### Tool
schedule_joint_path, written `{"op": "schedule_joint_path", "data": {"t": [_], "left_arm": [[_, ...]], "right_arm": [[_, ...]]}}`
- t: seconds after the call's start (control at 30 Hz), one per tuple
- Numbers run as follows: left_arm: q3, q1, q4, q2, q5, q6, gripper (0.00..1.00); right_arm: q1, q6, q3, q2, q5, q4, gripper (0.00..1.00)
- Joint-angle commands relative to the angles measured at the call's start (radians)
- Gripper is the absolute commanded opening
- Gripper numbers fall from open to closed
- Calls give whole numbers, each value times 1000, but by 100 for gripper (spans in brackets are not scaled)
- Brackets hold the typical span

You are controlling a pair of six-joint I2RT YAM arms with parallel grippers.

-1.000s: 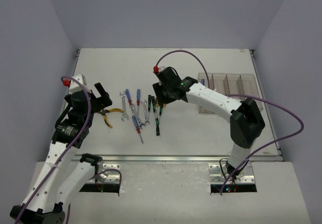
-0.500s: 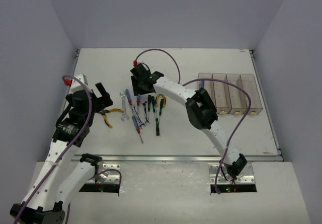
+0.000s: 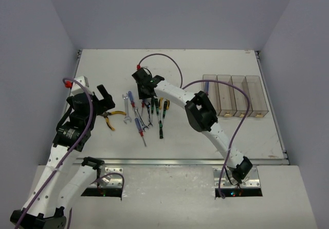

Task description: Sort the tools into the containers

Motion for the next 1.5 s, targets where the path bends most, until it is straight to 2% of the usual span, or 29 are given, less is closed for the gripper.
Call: {"op": "schedule_joint_path", "data": {"t": [0.0, 0.23, 0.3, 0.33, 0.57, 0.87, 0.97, 1.07, 1.13, 1.2, 1.37, 1.47], "left_arm": [[24, 5, 38, -14, 8, -2, 100], [23, 3, 38, -19, 8, -2, 100], [23, 5, 38, -19, 6, -2, 100], [23, 5, 37, -21, 6, -2, 100], [23, 5, 37, -20, 3, -2, 100], [23, 5, 35, -26, 0, -2, 100], [23, 5, 35, -28, -1, -2, 100], [23, 3, 35, -32, 3, -3, 100], [21, 3, 38, -33, 5, -3, 100], [23, 5, 41, -30, 8, -3, 100], [26, 5, 37, -11, 6, -5, 100], [24, 5, 37, -9, 3, -8, 100]], "right_arm": [[3, 67, 17, 10, 52, 9, 28], [-4, 119, 33, -6, 5, -2, 21], [-12, 125, 33, -10, -19, 2, 4], [-13, 132, 30, -14, -33, 14, 0], [-15, 150, -72, -143, -162, 120, 0], [-39, 51, -216, -417, -154, 148, 0], [-94, -31, -358, -520, -130, 143, 0], [-196, -194, -487, -654, -125, 96, 0], [-244, -269, -534, -704, -67, 47, 0], [-336, -337, -651, -801, -21, 34, 0], [-512, -335, -791, -866, -26, 42, 0], [-568, -352, -808, -813, -44, 73, 0]]}}
